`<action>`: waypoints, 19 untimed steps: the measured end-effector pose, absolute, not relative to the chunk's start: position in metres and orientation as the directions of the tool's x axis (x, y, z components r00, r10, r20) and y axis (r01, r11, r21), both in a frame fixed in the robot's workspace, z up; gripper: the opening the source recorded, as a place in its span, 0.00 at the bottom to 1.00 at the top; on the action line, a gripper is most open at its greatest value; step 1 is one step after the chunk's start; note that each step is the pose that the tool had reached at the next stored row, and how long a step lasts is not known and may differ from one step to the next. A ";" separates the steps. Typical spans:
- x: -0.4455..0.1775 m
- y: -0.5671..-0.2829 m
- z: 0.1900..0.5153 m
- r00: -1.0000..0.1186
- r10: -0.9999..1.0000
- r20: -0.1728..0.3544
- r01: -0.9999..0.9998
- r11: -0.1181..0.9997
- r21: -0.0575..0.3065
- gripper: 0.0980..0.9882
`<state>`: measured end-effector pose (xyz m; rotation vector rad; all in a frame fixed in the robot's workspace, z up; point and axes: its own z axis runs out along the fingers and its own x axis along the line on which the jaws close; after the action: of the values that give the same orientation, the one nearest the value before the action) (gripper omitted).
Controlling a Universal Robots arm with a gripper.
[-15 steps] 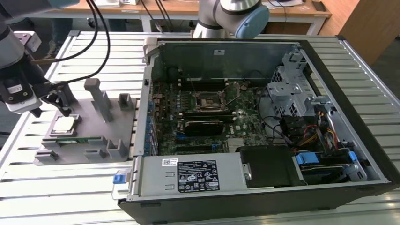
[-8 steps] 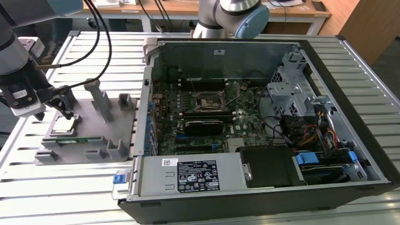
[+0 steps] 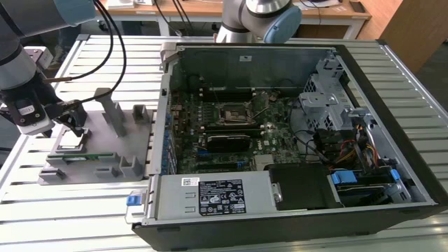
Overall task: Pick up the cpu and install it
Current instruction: 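Pick up the cpu and move it towards the insertion slot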
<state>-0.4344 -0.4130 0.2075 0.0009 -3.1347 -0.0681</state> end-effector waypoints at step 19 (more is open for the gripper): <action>-0.433 -0.411 0.193 -1.000 0.013 0.009 0.013 0.999 0.043 0.68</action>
<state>-0.4329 -0.4112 0.1931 -0.0203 -3.1319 -0.0682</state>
